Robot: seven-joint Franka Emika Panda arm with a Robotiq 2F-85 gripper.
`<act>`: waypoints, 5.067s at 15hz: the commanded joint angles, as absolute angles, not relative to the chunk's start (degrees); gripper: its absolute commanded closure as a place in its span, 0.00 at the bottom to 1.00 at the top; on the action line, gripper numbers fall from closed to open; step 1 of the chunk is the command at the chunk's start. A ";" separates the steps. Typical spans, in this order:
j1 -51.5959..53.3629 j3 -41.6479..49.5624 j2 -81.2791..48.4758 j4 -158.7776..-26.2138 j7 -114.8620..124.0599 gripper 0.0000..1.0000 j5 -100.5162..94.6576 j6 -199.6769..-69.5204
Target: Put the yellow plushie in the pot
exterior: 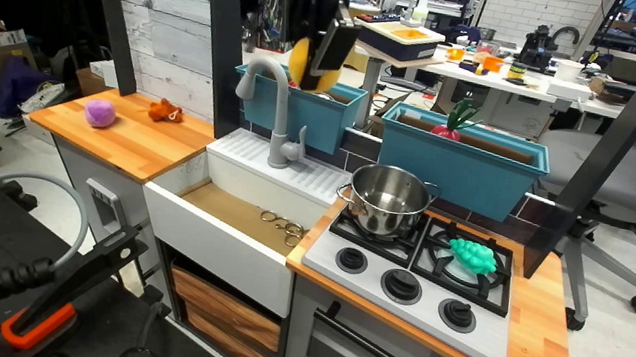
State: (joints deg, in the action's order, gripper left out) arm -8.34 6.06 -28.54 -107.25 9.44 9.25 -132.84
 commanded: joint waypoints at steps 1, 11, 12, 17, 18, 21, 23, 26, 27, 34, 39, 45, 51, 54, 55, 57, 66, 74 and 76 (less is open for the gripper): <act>-6.95 10.09 -34.35 -97.14 17.17 0.95 3.94 -123.91; -11.04 9.03 -55.32 -68.56 19.38 0.95 7.14 -115.03; -11.22 9.06 -57.46 -65.82 19.82 0.95 7.25 -114.49; -11.38 10.30 -67.42 -54.59 24.17 0.95 6.03 -111.31; -11.46 10.41 -68.96 -52.82 24.90 0.95 5.94 -110.69; -11.79 10.68 -72.93 -47.57 26.78 0.95 5.61 -108.13; -12.03 10.75 -74.77 -44.82 27.80 0.95 5.51 -106.59; -12.86 10.72 -76.94 -41.45 29.34 0.95 5.65 -104.51; -13.33 10.54 -77.66 -40.32 29.70 0.95 5.83 -103.48; -13.01 10.46 -78.99 -36.54 29.03 0.24 5.77 -100.74; -10.36 11.27 -77.42 -37.79 28.02 0.00 4.45 -101.04; -5.22 10.71 -76.15 -42.63 19.22 0.00 2.14 -100.66; 0.82 10.88 -72.73 -52.59 13.15 0.00 0.63 -103.55; 3.62 10.75 -68.02 -61.25 9.14 0.00 -0.61 -106.96; 4.53 10.82 -66.54 -63.68 7.75 0.00 -1.07 -107.97; 6.00 10.95 -63.76 -68.80 4.68 0.00 -2.42 -110.27; 9.48 8.78 -50.24 -93.63 1.68 0.00 -16.12 -112.50; 11.47 6.68 -36.75 -117.20 6.36 0.00 -29.04 -131.51; 11.18 6.07 -33.84 -121.66 7.10 0.00 -29.64 -134.72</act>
